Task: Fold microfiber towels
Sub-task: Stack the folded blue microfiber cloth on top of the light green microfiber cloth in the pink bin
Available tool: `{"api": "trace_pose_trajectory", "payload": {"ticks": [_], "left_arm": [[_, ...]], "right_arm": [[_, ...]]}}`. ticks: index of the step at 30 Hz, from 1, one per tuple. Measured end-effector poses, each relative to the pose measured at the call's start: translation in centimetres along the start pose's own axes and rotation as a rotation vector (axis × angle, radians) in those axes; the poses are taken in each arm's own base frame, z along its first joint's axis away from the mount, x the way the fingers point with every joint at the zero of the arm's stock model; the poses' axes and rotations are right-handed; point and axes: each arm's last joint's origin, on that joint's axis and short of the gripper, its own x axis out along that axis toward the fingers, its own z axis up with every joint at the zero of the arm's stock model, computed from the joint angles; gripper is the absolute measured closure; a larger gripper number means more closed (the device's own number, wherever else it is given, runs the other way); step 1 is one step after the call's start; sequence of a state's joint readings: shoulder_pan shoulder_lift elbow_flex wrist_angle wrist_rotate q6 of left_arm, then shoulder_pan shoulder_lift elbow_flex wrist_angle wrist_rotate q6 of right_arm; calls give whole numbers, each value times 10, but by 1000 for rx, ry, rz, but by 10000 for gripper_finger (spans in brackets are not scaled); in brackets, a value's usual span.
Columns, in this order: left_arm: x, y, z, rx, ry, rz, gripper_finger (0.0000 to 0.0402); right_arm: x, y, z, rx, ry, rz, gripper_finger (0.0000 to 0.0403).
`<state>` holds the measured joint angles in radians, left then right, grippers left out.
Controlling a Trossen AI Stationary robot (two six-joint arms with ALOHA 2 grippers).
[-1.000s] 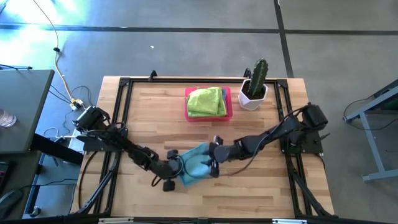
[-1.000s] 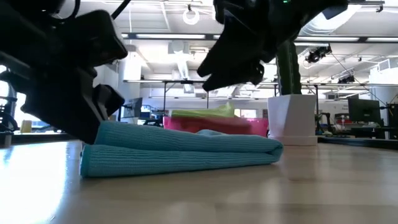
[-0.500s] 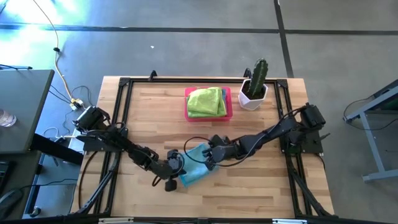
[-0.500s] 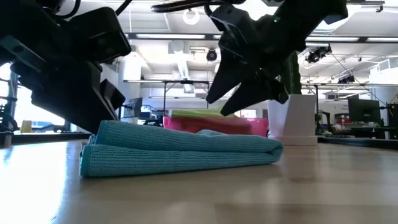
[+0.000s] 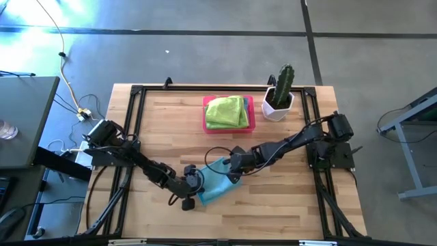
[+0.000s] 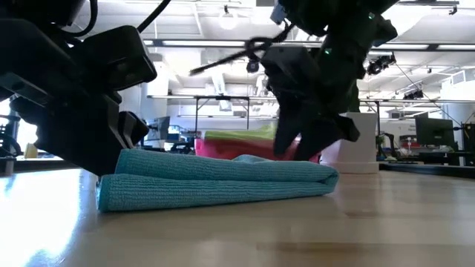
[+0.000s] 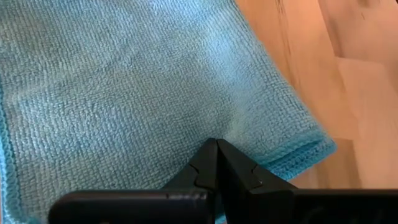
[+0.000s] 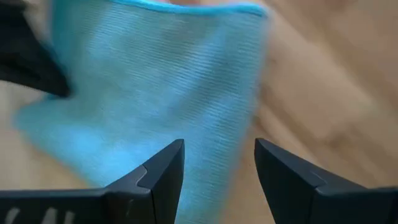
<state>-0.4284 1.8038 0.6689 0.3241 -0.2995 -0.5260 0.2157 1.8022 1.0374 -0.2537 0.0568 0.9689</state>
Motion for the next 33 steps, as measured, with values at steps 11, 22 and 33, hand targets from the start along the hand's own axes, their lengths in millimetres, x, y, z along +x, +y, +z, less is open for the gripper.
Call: {"api": "trace_pose_trajectory", "payload": {"ticks": [11,22,33], "left_arm": [[1,0,1,8,-10,-10,401],[1,1,1,24,-10,-8,401],[-8,0,9,-8,-65,32,401]], "right_arm": [[23,-8,0,15,45,-10,216],[34,4,-7,-19,4,68,257],[34,6,-10,-19,-9,57,391]]}}
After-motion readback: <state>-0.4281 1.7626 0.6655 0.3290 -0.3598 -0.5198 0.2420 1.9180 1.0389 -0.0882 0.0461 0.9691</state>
